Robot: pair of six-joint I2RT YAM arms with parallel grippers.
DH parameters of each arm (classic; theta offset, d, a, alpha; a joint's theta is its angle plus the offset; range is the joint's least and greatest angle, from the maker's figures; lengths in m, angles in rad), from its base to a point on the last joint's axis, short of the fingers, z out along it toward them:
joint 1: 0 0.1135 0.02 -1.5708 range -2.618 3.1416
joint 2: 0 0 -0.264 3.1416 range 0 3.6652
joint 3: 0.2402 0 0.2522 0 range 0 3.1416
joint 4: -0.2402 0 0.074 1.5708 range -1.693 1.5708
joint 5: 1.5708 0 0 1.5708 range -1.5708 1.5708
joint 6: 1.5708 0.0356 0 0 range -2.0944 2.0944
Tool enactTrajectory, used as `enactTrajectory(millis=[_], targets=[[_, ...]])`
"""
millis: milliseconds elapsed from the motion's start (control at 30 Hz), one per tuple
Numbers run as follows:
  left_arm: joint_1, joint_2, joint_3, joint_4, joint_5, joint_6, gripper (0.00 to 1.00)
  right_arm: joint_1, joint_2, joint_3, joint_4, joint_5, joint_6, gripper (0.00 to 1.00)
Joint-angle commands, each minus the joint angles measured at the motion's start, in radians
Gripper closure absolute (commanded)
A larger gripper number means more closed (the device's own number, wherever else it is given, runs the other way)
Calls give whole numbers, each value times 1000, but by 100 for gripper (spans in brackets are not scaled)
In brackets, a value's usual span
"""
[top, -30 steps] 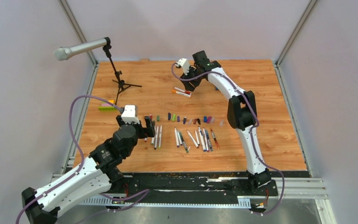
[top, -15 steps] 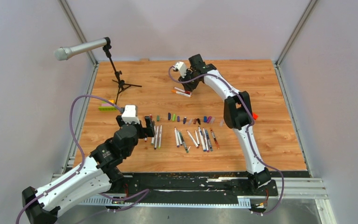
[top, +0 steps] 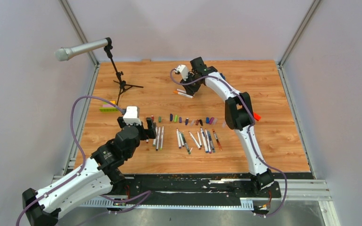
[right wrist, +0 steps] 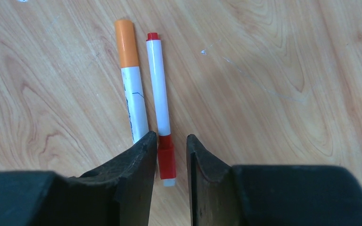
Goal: Open the pen caps
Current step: Pick up the pen from the center of the board.
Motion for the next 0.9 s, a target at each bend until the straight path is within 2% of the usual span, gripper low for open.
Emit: enactTrajectory(millis=[0, 200, 433, 467, 533, 567, 867], targets=[[4, 2, 2, 18, -23, -18, 0, 1, 18, 34, 9, -2, 15, 68], [4, 1, 1, 18, -19, -20, 0, 3, 26, 27, -11, -6, -13, 65], [4, 2, -5, 31, 0, -37, 0, 19, 33, 18, -40, 28, -81, 77], [4, 4, -7, 36, 7, -44, 0, 25, 33, 17, -41, 37, -88, 80], [5, 11, -15, 44, 22, -63, 0, 33, 32, 17, -42, 59, -98, 96], [4, 12, -20, 51, 32, -75, 0, 35, 30, 14, -41, 68, -99, 99], [4, 8, -71, 118, 115, -176, 0, -3, -65, -72, -32, 77, -58, 100]])
